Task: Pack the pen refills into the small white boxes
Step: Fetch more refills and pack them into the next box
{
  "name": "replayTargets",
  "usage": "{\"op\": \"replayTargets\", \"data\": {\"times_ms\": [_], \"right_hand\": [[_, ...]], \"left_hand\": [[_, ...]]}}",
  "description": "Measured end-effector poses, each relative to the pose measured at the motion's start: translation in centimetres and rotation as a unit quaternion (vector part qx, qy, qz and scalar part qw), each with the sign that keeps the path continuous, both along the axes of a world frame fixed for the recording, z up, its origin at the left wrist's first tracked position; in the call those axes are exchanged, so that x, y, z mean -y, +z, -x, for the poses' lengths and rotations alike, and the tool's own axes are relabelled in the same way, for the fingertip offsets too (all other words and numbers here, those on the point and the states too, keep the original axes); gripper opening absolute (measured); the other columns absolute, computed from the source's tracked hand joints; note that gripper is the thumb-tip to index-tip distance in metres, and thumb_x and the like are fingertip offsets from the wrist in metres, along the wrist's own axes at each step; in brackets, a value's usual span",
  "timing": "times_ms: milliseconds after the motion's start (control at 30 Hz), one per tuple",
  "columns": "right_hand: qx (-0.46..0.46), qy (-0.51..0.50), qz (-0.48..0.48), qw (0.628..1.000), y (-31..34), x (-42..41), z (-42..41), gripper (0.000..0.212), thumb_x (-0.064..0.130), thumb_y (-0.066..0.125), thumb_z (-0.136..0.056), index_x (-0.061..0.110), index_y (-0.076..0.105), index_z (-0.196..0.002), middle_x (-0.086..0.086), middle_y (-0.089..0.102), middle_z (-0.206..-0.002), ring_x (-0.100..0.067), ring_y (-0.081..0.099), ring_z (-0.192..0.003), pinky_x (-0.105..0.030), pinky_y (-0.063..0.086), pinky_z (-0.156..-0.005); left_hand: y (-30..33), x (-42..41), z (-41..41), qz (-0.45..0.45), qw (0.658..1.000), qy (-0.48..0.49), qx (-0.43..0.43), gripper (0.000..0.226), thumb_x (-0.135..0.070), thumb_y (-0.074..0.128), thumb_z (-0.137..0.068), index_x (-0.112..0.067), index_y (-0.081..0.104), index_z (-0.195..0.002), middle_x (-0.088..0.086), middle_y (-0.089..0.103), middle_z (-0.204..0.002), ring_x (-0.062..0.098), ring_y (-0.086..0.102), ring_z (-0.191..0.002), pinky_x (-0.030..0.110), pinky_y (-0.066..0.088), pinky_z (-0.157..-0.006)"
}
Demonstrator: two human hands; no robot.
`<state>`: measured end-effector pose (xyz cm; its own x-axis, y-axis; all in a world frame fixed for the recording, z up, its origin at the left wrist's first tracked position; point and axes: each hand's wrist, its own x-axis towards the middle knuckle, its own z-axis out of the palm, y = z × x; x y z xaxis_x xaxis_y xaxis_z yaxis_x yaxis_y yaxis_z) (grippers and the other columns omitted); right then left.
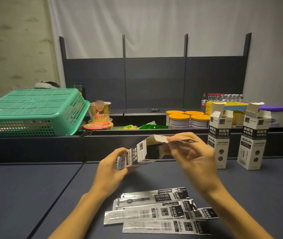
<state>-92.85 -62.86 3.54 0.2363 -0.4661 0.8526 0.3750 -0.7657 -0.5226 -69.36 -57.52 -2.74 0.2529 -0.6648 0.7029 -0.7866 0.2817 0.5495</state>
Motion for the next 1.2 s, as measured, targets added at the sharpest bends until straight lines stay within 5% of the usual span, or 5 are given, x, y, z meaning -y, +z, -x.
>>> {"op": "replayTargets", "data": {"times_ms": [367, 600, 800, 1033, 1200], "right_hand": [[-0.177, -0.222, 0.287, 0.915, -0.8, 2.3, 0.0, 0.019, 0.013, 0.073, -0.072, 0.011, 0.072, -0.091, 0.007, 0.065, -0.084, -0.014, 0.057, -0.073, -0.02, 0.047, -0.061], [-0.149, -0.178, 0.25, 0.94, -0.6, 1.3, 0.0, 0.021, 0.009, 0.068, -0.084, 0.007, 0.068, -0.105, 0.003, 0.068, -0.085, 0.005, 0.053, -0.069, -0.006, 0.041, -0.063], [-0.166, -0.208, 0.281, 0.922, -0.9, 1.4, -0.3, 0.017, 0.011, 0.063, -0.083, 0.006, 0.073, -0.097, -0.002, 0.071, -0.093, -0.011, 0.064, -0.079, -0.019, 0.052, -0.071], [-0.214, -0.2, 0.249, 0.923, -1.0, 0.7, -0.4, 0.025, 0.024, 0.049, -0.092, 0.02, 0.056, -0.116, 0.004, 0.061, -0.072, -0.011, 0.049, -0.054, -0.032, 0.046, -0.048], [-0.234, -0.281, 0.298, 0.882, -1.1, 0.4, -0.4, 0.018, 0.018, 0.052, -0.085, 0.015, 0.066, -0.095, 0.002, 0.065, -0.071, -0.021, 0.054, -0.053, -0.035, 0.047, -0.048]], "left_hand": [[0.1, -0.1, 0.3, -0.01, 1.0, -0.022, 0.008, 0.05, -0.017, 0.082, -0.074, -0.029, 0.058, -0.116, -0.016, 0.065, -0.112, 0.003, 0.059, -0.107, 0.011, 0.046, -0.086], [0.3, -0.3, 0.6, -0.005, 1.0, -0.029, 0.011, 0.049, -0.019, 0.083, -0.072, -0.031, 0.058, -0.113, -0.017, 0.065, -0.108, -0.001, 0.058, -0.104, 0.004, 0.041, -0.081], [0.2, -0.1, 0.5, -0.009, 0.999, -0.027, 0.016, 0.051, -0.022, 0.083, -0.072, -0.032, 0.058, -0.115, -0.017, 0.065, -0.109, 0.003, 0.059, -0.105, 0.006, 0.042, -0.083], [0.2, -0.1, 0.5, -0.012, 0.999, -0.027, 0.028, 0.051, -0.021, 0.082, -0.073, -0.03, 0.058, -0.116, -0.017, 0.064, -0.11, 0.001, 0.057, -0.106, 0.005, 0.041, -0.083], [0.1, 0.1, 0.2, -0.019, 0.999, -0.021, 0.036, 0.052, -0.018, 0.081, -0.074, -0.031, 0.056, -0.118, -0.016, 0.064, -0.113, 0.001, 0.057, -0.107, 0.006, 0.041, -0.084]]}}
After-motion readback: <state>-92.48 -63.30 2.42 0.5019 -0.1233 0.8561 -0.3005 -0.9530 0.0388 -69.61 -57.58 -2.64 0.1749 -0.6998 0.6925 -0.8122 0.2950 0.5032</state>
